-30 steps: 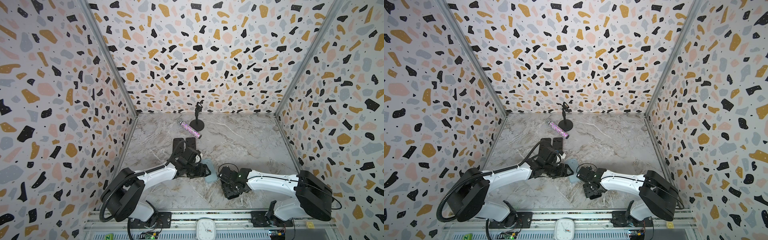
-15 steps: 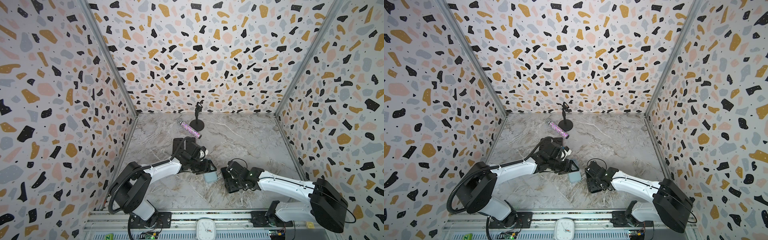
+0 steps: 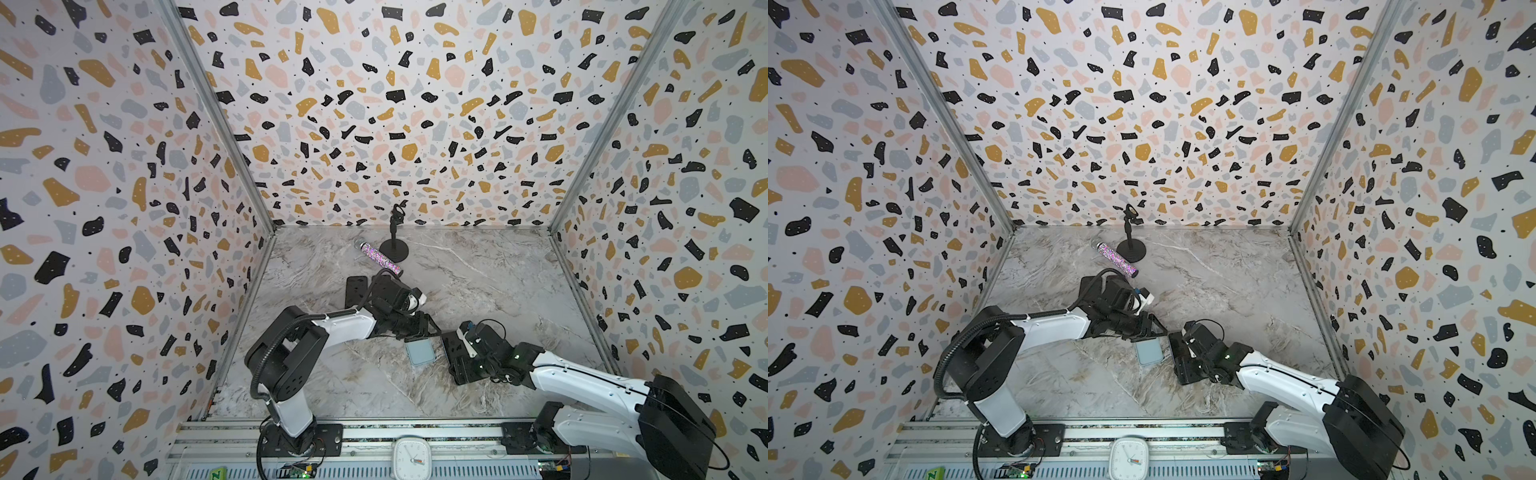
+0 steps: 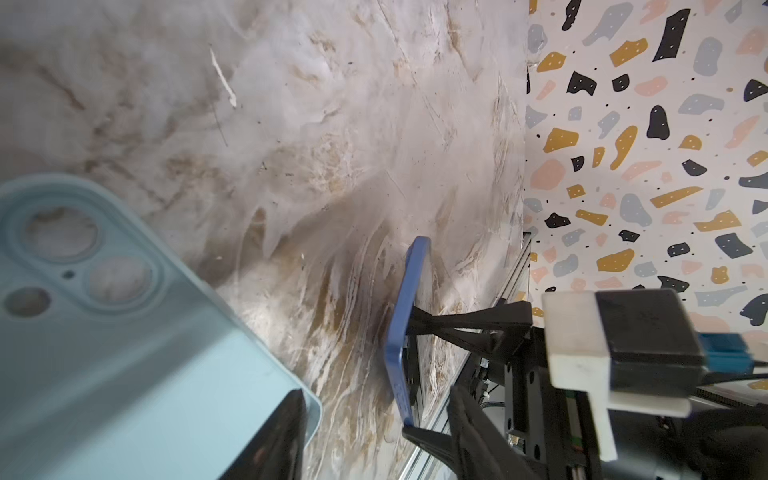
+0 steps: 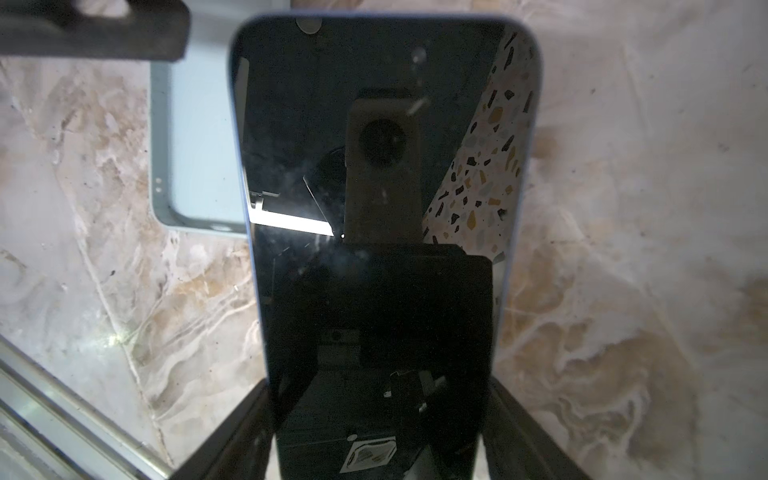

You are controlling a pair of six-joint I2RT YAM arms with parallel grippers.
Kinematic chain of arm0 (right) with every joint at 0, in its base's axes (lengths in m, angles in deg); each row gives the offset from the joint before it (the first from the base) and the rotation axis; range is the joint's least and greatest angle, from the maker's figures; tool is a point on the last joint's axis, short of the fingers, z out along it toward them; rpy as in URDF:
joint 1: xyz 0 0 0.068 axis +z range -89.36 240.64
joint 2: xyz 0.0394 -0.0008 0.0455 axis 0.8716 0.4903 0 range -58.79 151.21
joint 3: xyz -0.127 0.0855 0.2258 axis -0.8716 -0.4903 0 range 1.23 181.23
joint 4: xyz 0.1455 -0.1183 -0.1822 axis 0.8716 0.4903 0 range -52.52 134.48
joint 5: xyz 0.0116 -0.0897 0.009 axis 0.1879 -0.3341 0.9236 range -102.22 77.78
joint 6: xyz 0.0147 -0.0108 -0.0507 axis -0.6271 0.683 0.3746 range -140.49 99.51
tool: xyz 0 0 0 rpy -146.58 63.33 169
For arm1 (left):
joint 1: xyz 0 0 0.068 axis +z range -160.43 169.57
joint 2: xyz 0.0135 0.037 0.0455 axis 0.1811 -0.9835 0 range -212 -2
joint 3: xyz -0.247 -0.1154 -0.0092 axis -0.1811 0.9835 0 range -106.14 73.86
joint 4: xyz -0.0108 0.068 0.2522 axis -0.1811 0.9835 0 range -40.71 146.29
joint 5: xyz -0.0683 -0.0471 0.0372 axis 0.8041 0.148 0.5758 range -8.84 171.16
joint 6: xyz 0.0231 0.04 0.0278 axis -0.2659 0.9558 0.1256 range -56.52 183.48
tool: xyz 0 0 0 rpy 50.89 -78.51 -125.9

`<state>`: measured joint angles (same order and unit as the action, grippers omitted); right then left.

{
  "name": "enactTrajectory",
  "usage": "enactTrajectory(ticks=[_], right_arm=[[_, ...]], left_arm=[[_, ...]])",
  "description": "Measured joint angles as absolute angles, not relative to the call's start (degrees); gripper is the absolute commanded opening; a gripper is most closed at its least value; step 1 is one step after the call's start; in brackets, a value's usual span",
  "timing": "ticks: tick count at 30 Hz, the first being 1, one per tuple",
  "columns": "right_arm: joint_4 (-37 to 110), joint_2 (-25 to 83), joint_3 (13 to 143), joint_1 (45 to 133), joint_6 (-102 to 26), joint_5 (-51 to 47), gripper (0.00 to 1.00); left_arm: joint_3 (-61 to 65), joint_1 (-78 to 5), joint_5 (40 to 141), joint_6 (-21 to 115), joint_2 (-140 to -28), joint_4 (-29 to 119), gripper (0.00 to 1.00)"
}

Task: Put the phone into the phone case

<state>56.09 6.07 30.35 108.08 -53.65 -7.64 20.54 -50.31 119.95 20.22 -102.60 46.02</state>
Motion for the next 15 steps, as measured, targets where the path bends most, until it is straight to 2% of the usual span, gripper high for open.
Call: enactTrajectory(ticks=[7, 15], right_arm=[[54.9, 6.0, 30.3, 107.8, -53.3, -6.6, 0.58], [54.1, 6.2, 30.3, 107.7, -53.2, -6.1, 0.57]], left_arm=[[20.5, -50.4, 121.7, 19.8, -104.3, 42.2, 0.48], [20.5, -50.4, 123.7, 19.3, -106.3, 39.3, 0.38]])
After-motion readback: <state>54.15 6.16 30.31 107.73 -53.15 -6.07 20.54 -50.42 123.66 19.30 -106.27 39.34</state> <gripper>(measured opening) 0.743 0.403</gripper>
